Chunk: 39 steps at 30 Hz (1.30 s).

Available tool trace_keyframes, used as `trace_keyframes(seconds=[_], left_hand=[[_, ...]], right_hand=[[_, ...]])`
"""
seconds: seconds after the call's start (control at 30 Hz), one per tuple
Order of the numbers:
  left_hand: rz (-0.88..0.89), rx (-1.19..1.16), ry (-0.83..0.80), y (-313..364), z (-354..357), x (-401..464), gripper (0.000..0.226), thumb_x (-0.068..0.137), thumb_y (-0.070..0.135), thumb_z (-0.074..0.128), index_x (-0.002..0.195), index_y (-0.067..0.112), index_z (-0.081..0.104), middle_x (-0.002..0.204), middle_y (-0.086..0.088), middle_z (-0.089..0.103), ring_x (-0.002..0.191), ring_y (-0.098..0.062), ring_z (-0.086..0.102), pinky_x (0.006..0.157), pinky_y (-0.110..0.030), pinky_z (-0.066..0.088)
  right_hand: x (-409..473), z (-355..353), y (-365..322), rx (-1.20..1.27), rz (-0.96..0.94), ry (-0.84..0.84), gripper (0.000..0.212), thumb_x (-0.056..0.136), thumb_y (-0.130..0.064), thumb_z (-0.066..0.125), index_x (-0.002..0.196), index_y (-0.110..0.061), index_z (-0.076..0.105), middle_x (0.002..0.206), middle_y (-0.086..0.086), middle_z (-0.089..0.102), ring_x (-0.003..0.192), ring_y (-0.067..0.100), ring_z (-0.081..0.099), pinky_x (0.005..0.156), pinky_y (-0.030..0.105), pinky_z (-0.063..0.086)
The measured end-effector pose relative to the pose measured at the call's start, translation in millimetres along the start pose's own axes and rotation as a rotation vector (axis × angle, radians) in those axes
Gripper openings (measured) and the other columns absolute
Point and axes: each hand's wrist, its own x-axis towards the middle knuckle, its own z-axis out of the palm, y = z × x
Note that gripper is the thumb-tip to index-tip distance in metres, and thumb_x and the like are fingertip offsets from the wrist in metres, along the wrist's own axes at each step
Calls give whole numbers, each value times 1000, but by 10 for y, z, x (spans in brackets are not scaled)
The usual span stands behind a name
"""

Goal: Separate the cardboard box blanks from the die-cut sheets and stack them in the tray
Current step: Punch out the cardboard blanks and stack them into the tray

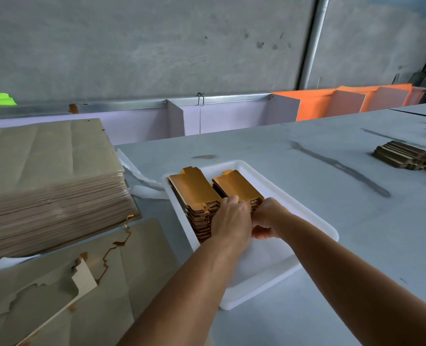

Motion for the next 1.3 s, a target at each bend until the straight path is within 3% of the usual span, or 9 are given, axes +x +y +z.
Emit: trace_keyframes(seconds=[0.17, 0.57, 0.77, 0.97, 1.13, 1.23, 1.3], left_hand=[[-6, 4, -7, -2, 0, 17, 27, 90, 5, 57, 116, 3, 54, 121, -10, 50, 115, -23, 42, 88, -29, 41], [-22, 23, -63, -3, -14, 41, 30, 92, 4, 51, 121, 3, 54, 126, -12, 47, 117, -25, 40, 90, -31, 41], [-36, 19, -80, -16, -19, 41, 27, 93, 4, 49, 119, 4, 55, 124, -11, 47, 116, -24, 40, 88, -32, 41], [-43, 53, -92, -9, -13, 31, 26, 91, -1, 48, 115, 3, 56, 125, -10, 44, 119, -24, 38, 74, -27, 32], [-28, 72, -110, -21, 11, 34, 24, 92, 1, 49, 115, 6, 56, 130, -8, 42, 122, -23, 35, 81, -29, 38], [-32, 81, -106, -18, 13, 32, 27, 93, 2, 47, 119, 6, 54, 133, -7, 41, 124, -23, 35, 89, -31, 41], [-27, 63, -87, 21, -18, 8, 22, 92, -1, 46, 112, 7, 53, 124, -6, 45, 119, -23, 38, 84, -30, 41]], right_hand=[[36, 11, -10, 201, 93, -20, 20, 75, 15, 66, 80, -1, 55, 68, 12, 54, 53, 21, 56, 37, 23, 48], [131, 47, 18, 249, 104, 71, 21, 77, 14, 66, 75, -2, 52, 68, 12, 52, 49, 19, 53, 29, 15, 37], [141, 23, 11, 210, 114, 81, 20, 77, 8, 63, 66, -5, 52, 54, 7, 52, 24, 12, 47, 33, 12, 33], [20, -94, -32, 152, 148, -16, 14, 78, 4, 58, 70, -8, 57, 58, 8, 55, 42, 14, 48, 40, 16, 32], [-122, -322, -68, 100, 113, -144, 19, 83, 1, 55, 66, -7, 57, 42, 4, 53, 31, 10, 44, 37, 14, 31], [-182, -445, -41, 147, 78, -192, 22, 83, 0, 55, 63, -7, 57, 45, 5, 54, 35, 12, 42, 36, 14, 32], [-228, -482, -10, 194, 63, -220, 22, 83, -1, 56, 62, -7, 57, 47, 5, 55, 35, 12, 43, 35, 15, 33]])
